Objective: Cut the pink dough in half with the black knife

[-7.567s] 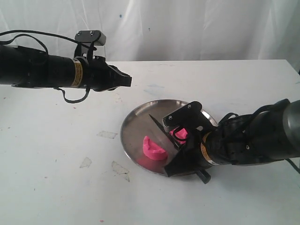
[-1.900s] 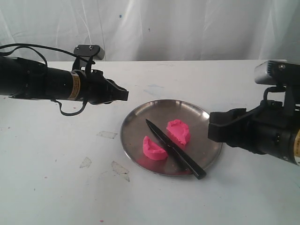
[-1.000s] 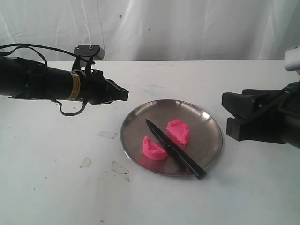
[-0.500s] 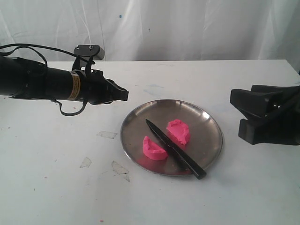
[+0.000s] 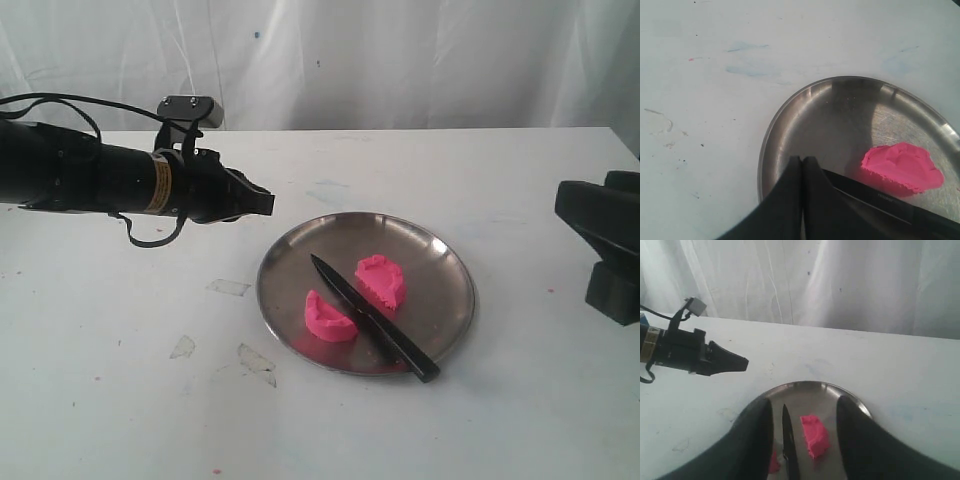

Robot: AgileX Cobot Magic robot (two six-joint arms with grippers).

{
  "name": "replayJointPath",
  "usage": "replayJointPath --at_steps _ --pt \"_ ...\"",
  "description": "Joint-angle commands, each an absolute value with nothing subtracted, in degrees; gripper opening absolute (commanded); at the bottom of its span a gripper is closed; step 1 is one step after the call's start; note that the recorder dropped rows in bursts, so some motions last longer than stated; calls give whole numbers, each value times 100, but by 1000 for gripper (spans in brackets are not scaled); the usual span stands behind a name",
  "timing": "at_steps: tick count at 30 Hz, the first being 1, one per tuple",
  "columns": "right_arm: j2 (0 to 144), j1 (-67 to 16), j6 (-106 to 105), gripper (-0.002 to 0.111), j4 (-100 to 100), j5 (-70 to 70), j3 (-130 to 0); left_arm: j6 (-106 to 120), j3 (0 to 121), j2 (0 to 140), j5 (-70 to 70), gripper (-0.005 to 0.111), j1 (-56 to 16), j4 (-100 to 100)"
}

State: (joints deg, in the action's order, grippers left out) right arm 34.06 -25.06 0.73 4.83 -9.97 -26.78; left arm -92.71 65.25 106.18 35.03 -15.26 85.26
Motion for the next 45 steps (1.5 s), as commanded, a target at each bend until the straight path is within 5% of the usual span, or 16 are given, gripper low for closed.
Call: replayJointPath --at_steps 1,21,33,45 --pt "3223 -2264 0 39 389 -1256 -2635 -9270 6510 10528 3487 0 -1499 8572" --pt "1939 -1375 0 39 445 -594 -1203 -9270 6510 10528 3482 0 -1487 8572" --pt "1171 -968 33 39 468 -618 -569 -9270 5402 10154 3761 0 -239 8572" --pt "432 -796 385 39 561 -849 0 -9270 5129 10154 3505 0 -125 8707"
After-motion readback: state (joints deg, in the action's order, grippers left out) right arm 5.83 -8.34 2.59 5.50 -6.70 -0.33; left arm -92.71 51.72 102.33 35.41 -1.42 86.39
